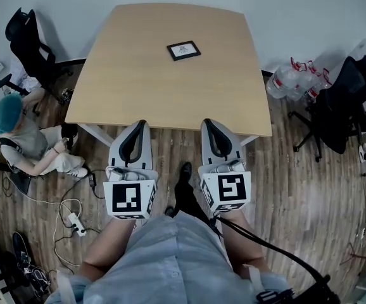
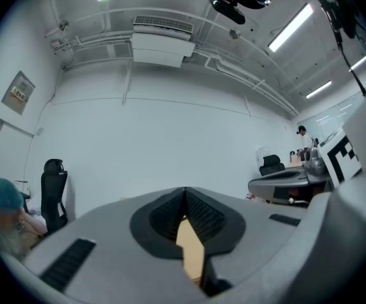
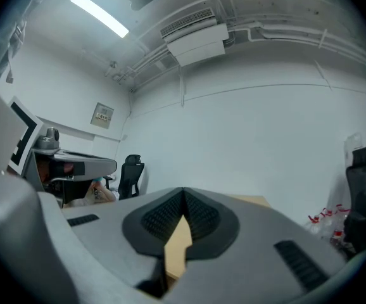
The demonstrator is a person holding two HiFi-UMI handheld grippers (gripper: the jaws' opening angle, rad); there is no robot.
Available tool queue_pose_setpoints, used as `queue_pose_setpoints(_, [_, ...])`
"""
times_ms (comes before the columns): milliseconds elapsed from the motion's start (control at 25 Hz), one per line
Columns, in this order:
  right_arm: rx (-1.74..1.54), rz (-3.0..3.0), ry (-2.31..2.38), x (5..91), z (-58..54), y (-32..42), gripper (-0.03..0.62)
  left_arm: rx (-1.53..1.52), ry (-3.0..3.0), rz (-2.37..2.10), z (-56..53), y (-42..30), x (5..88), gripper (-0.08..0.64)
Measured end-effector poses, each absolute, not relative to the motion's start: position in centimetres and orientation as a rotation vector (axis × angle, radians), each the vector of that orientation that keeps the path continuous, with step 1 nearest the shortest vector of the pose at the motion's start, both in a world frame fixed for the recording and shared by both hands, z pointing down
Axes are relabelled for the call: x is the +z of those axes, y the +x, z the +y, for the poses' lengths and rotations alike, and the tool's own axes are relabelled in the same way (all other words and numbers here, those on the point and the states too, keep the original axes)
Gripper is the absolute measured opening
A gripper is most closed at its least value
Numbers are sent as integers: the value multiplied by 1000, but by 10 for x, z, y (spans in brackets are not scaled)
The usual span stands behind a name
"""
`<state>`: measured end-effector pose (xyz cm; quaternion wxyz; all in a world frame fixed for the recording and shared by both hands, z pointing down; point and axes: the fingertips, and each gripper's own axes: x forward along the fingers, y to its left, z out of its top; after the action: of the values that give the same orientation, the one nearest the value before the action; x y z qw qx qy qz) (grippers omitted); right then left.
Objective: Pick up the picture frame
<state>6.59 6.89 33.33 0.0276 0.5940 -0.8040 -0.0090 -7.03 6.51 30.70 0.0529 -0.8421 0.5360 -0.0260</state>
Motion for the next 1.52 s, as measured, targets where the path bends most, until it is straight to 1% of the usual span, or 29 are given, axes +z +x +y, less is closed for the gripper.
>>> queue_pose_setpoints(520, [38,-2541,1763,347,-66,98,2,-149,-2486,1706,-58,-41,305,2])
queue_pose_setpoints(800, [-50,-2621,1722,322,-133,103,2,-110,-2370,1747,-106,-36,278,2])
queue_pose_setpoints(1080, [-94,-2661,1703,307,-163,94,2,-110,-2321,1772,-128,-46,267,2])
queue_pose_setpoints(1520, [-18,-2587,1630,334,-204,87,2,-140,-2404,1786,-171,-55,293,2])
